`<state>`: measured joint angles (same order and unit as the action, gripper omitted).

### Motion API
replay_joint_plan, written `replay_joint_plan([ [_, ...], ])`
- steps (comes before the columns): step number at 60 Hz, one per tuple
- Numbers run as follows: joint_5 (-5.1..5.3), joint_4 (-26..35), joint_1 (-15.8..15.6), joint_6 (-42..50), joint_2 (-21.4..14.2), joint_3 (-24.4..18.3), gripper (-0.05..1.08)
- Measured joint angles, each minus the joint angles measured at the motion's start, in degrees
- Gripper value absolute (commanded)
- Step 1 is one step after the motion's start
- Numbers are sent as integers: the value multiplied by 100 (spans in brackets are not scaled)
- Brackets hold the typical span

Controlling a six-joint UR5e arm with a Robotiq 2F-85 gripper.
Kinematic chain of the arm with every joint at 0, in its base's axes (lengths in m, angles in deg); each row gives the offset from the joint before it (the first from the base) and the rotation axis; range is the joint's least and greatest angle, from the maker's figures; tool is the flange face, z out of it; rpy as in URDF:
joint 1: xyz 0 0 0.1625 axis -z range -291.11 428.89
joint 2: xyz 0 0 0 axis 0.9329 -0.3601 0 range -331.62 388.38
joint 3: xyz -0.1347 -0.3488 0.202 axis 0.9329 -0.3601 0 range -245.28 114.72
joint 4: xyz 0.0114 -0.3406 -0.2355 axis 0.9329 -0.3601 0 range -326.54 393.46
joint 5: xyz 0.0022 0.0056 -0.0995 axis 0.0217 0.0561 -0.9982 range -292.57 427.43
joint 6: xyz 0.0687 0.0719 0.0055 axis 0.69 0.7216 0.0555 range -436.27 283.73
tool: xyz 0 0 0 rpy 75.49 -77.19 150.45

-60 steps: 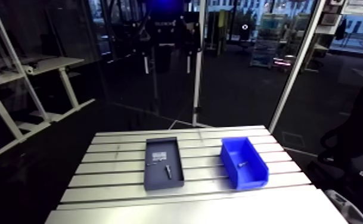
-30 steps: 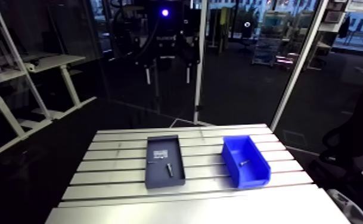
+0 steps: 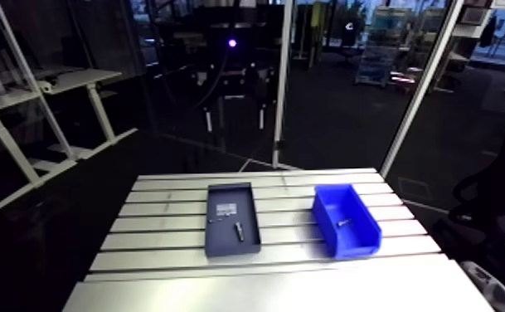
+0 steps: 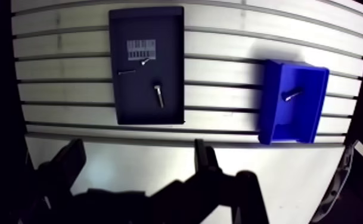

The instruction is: Pick up the M10 bolt from the tray and put it into the blue bin.

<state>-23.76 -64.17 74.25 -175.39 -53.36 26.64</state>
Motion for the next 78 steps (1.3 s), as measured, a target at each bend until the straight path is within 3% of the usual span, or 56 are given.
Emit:
replay_joint_plan([
  [47,15,-1089,-42,-716,236,985,2],
  [70,5,-1511,-37,-894,460,1266,20],
  [78,4,-1640,-36,-948,542,1317,31],
])
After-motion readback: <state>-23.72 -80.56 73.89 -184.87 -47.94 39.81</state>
